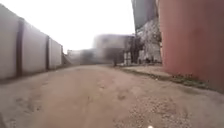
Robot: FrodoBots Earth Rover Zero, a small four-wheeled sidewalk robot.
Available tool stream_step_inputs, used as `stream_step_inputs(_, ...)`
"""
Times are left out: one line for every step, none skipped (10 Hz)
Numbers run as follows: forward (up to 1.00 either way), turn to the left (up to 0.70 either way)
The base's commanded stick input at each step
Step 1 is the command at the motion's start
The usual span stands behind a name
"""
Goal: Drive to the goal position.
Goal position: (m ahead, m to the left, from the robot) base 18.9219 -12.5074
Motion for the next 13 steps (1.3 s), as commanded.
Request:
stream_step_inputs(0.50, 0.01)
stream_step_inputs(0.50, 0.01)
stream_step_inputs(0.50, 0.01)
stream_step_inputs(0.50, 0.01)
stream_step_inputs(0.50, 0.01)
stream_step_inputs(0.50, 0.01)
stream_step_inputs(0.50, 0.01)
stream_step_inputs(0.50, 0.01)
stream_step_inputs(0.50, 0.01)
stream_step_inputs(0.50, 0.01)
stream_step_inputs(0.50, 0.01)
stream_step_inputs(0.50, 0.01)
stream_step_inputs(0.50, 0.01)
